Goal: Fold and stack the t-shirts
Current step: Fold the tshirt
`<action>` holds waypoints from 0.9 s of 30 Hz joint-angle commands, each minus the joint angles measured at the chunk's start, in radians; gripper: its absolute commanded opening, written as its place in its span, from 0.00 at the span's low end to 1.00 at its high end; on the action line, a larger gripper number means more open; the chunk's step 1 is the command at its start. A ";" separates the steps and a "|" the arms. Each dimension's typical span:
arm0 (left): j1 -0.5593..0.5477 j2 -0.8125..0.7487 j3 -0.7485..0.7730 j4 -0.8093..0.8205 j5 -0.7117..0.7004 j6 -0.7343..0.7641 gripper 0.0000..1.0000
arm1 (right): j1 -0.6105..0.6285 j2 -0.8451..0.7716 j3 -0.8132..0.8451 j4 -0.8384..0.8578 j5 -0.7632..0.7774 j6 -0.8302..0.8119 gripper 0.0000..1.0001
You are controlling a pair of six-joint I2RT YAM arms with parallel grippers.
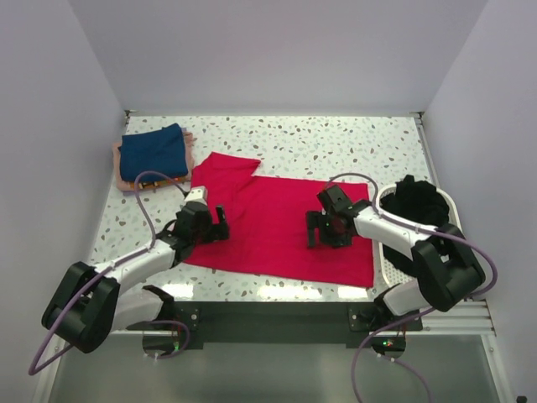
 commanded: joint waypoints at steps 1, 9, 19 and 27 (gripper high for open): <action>0.005 -0.048 0.016 -0.142 0.071 -0.035 1.00 | 0.008 -0.050 0.010 -0.051 -0.030 0.017 0.84; 0.024 0.018 0.418 -0.266 -0.027 0.094 1.00 | -0.005 -0.084 0.289 -0.176 0.085 -0.061 0.87; 0.181 0.533 0.936 -0.231 0.044 0.206 0.93 | -0.166 0.100 0.568 -0.213 0.086 -0.173 0.88; 0.229 0.792 1.121 -0.214 0.090 0.229 0.81 | -0.200 0.120 0.556 -0.196 0.051 -0.184 0.88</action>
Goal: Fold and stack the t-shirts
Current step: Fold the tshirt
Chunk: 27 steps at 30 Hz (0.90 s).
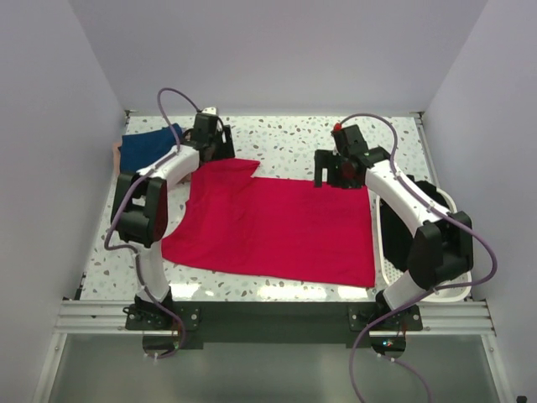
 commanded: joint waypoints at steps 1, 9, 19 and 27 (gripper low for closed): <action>0.028 0.060 0.081 0.024 0.044 0.030 0.78 | -0.014 -0.018 0.000 -0.010 -0.028 -0.028 0.88; 0.056 0.146 0.087 0.030 0.062 0.032 0.73 | -0.026 -0.042 -0.089 0.004 -0.039 -0.022 0.88; 0.056 0.171 0.061 0.030 0.041 0.023 0.65 | -0.026 -0.047 -0.112 0.007 -0.045 -0.021 0.88; 0.056 0.200 0.067 0.005 0.018 0.027 0.61 | -0.027 -0.059 -0.132 0.010 -0.045 -0.017 0.87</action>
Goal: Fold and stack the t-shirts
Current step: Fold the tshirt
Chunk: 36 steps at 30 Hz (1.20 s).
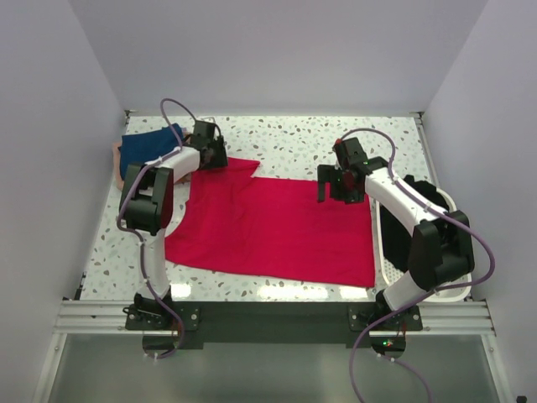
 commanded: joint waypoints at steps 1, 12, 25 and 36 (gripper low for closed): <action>0.001 0.019 0.021 0.008 -0.017 0.026 0.61 | -0.006 -0.050 -0.012 0.004 -0.019 -0.008 0.87; 0.003 0.016 0.004 0.004 -0.028 0.027 0.41 | -0.006 -0.059 -0.024 0.003 -0.015 -0.002 0.87; 0.003 -0.020 0.001 0.010 -0.026 0.033 0.04 | -0.005 -0.065 -0.032 -0.002 -0.002 0.000 0.87; 0.003 -0.107 0.003 0.014 0.003 0.032 0.00 | -0.072 -0.035 0.013 -0.016 0.062 -0.019 0.88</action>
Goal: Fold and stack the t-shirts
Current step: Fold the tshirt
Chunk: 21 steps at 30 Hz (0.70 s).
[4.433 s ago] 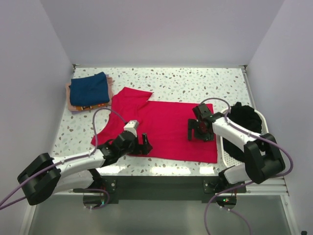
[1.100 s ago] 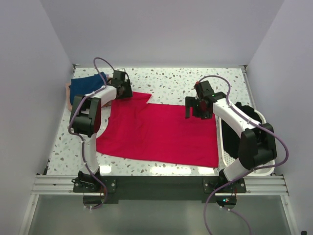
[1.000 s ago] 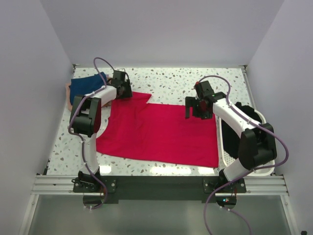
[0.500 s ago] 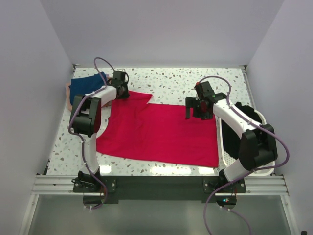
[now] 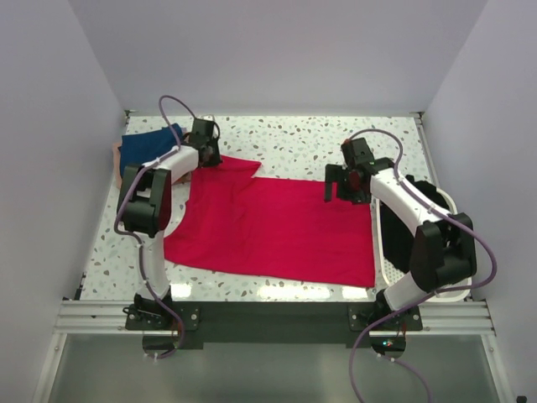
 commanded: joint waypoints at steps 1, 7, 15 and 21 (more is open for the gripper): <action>0.003 -0.100 0.005 0.023 0.026 0.006 0.00 | -0.045 -0.007 0.054 -0.010 0.039 -0.018 0.88; 0.013 -0.141 0.012 0.023 0.061 -0.002 0.00 | -0.127 0.104 0.132 -0.003 0.057 -0.021 0.87; 0.016 -0.167 -0.010 0.036 0.104 -0.009 0.00 | -0.157 0.283 0.272 0.002 0.137 -0.022 0.85; 0.015 -0.187 -0.030 0.043 0.127 -0.013 0.00 | -0.174 0.383 0.379 -0.010 0.166 -0.015 0.83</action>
